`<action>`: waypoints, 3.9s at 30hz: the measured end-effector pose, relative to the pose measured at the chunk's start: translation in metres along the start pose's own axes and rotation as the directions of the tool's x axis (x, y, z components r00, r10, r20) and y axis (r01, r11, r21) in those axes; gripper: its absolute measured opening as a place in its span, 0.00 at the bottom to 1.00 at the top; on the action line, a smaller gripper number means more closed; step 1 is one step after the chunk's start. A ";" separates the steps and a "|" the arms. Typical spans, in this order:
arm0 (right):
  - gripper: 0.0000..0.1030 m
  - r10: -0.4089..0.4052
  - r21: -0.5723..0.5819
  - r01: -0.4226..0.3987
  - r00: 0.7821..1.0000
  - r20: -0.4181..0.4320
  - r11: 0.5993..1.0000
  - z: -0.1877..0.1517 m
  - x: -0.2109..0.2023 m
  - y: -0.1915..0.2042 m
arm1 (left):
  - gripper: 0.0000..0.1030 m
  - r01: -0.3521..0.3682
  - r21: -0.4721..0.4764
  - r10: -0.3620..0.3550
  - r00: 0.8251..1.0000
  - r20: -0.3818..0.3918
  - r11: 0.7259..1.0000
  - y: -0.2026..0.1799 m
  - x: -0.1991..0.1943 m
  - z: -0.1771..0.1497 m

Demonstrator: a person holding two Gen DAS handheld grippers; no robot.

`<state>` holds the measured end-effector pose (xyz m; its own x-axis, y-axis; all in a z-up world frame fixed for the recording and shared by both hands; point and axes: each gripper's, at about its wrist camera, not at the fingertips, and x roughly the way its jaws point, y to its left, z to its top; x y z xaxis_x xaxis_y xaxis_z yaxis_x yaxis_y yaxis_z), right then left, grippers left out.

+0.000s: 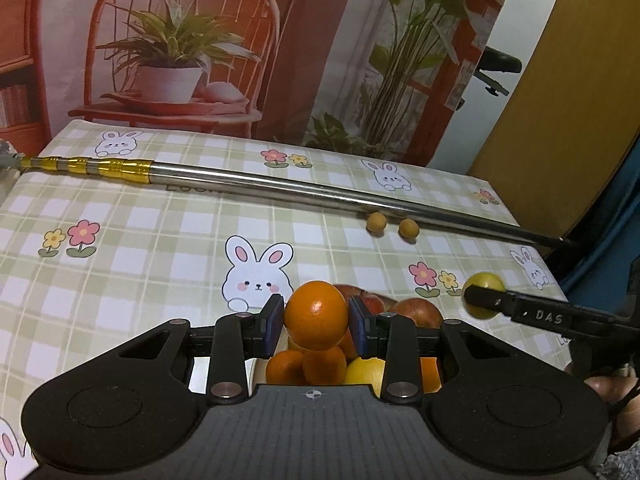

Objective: Organize fruits
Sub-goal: 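Carry the tangerine to the plate with left while right grasps the yellow-green fruit, then lower the yellow-green fruit onto the plate with right and open it, then lower the tangerine onto the plate with left and open it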

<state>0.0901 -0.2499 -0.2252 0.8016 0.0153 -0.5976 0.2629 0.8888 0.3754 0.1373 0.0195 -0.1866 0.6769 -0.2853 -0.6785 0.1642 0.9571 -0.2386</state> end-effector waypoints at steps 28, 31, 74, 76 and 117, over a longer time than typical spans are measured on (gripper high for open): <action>0.41 0.123 -0.317 -0.141 0.989 -0.076 0.938 -0.054 -0.054 0.126 | 0.36 0.041 -0.088 -0.037 0.998 0.051 0.995 0.027 -0.050 -0.050; 0.41 0.129 -0.340 -0.160 0.985 -0.110 0.927 -0.060 -0.047 0.137 | 0.36 0.046 -0.095 -0.041 0.998 0.056 0.994 0.028 -0.050 -0.050; 0.42 0.134 -0.366 -0.230 0.953 -0.271 0.902 -0.085 -0.012 0.152 | 0.36 0.051 -0.107 -0.049 0.999 0.020 0.993 0.027 -0.043 -0.052; 0.42 0.139 -0.361 -0.229 0.956 -0.256 0.904 -0.083 -0.015 0.150 | 0.36 0.051 -0.105 -0.050 0.999 0.019 0.993 0.027 -0.043 -0.052; 0.42 0.072 -0.116 -0.065 0.996 0.050 0.991 -0.046 -0.064 0.055 | 0.36 0.015 0.133 -0.008 0.998 -0.059 0.991 -0.024 -0.002 -0.046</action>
<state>0.0285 -0.1805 -0.1992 0.8443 0.0559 -0.5329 0.1460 0.9329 0.3291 0.0992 -0.0052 -0.2112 0.6318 -0.2951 -0.7167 0.2686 0.9508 -0.1546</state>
